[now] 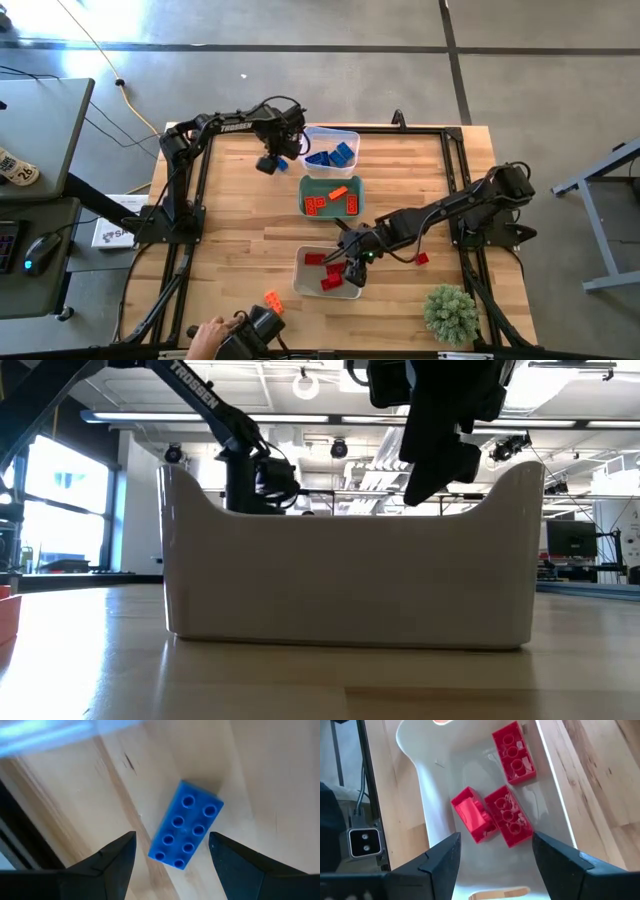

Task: Sort & place blocks by color
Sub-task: Put the blue game piece into the transparent bin

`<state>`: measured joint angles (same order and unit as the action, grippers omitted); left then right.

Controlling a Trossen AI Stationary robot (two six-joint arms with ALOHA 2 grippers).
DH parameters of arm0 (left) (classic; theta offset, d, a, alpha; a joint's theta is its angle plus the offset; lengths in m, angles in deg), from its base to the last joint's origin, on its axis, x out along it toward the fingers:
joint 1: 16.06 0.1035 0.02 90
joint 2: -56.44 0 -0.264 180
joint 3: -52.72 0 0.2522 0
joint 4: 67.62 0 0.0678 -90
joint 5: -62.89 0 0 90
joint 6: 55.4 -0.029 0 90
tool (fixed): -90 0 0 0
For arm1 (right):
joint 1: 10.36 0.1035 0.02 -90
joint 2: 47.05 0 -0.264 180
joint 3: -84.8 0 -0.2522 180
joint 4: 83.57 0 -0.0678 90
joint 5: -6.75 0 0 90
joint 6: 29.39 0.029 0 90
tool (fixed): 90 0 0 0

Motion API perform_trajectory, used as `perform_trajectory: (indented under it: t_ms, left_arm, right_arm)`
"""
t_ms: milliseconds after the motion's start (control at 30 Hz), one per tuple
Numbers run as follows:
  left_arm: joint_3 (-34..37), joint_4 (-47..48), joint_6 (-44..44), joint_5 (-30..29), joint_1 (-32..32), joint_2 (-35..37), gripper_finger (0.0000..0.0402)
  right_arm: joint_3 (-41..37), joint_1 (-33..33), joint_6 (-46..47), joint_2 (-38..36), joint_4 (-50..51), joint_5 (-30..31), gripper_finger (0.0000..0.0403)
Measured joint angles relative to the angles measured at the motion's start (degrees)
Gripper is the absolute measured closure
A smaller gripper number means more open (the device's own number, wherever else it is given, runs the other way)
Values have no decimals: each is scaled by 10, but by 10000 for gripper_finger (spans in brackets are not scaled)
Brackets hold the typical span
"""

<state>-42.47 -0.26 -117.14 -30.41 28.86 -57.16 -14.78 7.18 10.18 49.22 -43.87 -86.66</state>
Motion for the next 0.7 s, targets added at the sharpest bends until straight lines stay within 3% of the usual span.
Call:
perform_trajectory:
  t_ms: [300, 500, 700]
  left_arm:
    - [47, -31, -36, 0, 0, 0, 163]
    - [77, -97, -30, -37, -1, 1, 163]
    - [77, -91, 23, -34, -7, 1, 189]
  right_arm:
    - [0, -11, 3, 0, 9, -12, 171]
    - [0, -12, 4, 0, 10, -13, 171]
    - [0, -14, 10, 0, 11, -13, 171]
